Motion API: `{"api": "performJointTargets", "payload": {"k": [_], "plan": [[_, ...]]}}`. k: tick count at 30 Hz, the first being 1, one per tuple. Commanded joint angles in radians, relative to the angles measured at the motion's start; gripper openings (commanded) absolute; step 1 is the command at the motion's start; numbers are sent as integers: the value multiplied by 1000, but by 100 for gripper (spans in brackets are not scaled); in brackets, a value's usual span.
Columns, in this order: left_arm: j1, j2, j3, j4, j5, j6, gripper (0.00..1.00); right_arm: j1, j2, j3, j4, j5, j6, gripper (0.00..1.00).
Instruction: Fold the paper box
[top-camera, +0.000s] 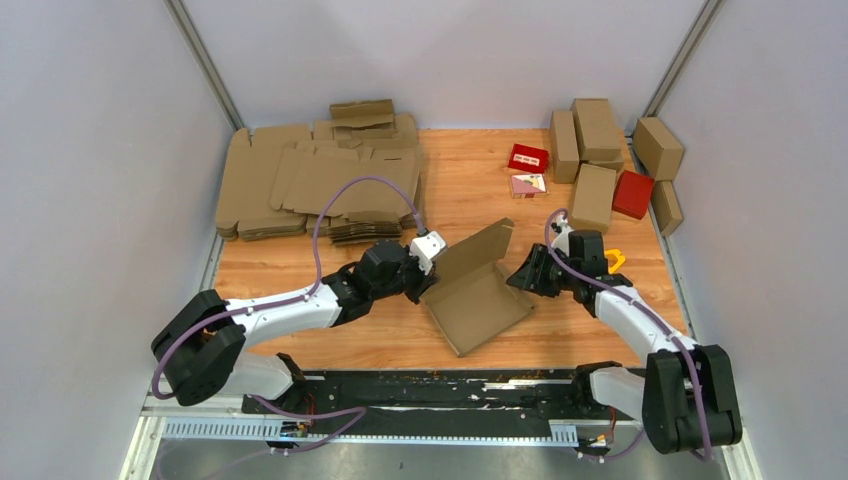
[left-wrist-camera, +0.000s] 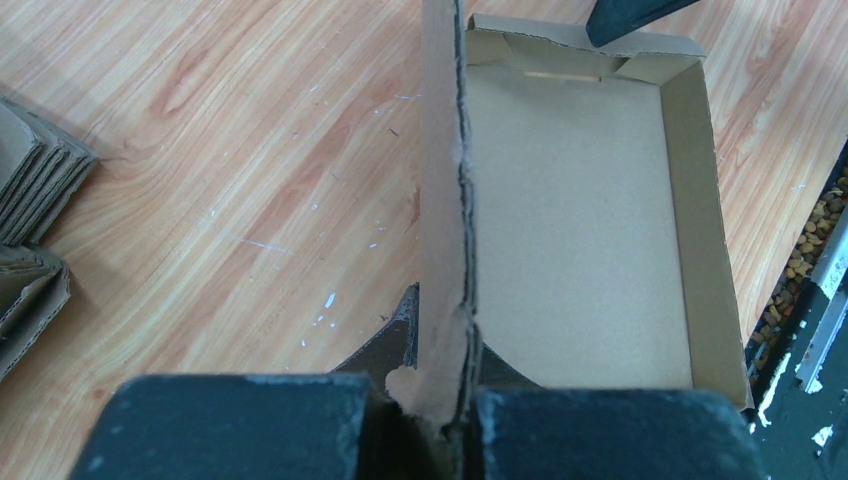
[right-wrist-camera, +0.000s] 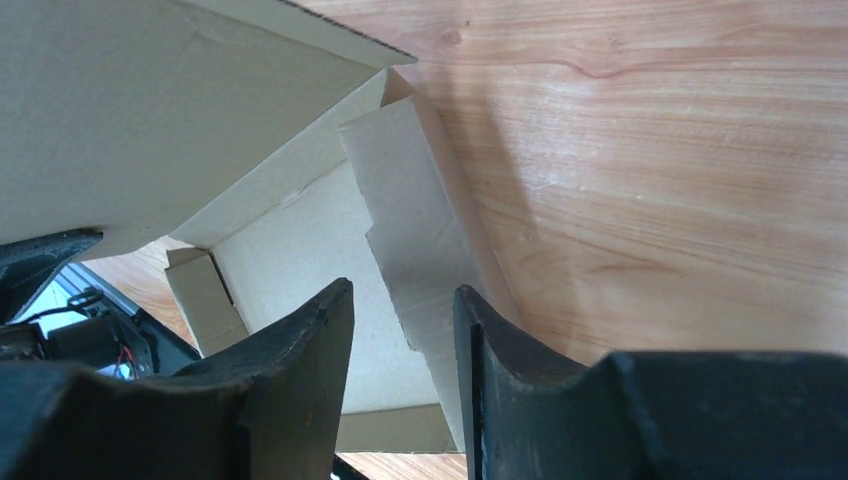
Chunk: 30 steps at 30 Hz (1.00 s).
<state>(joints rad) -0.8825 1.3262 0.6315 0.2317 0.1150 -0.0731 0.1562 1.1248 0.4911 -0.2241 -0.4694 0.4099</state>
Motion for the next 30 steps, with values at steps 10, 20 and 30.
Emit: {"api": "performJointTargets", "payload": {"k": [10, 20, 30], "plan": [[-4, -13, 36, 9, 16, -8, 3, -49, 75, 23, 48, 6, 1, 15], [-4, -15, 36, 12, 26, -10, 3, -1, 81, 51, -7, 101, -85, 26], [-3, -20, 36, 9, 26, -10, 3, 13, 26, 128, -108, 222, -100, 47]]}}
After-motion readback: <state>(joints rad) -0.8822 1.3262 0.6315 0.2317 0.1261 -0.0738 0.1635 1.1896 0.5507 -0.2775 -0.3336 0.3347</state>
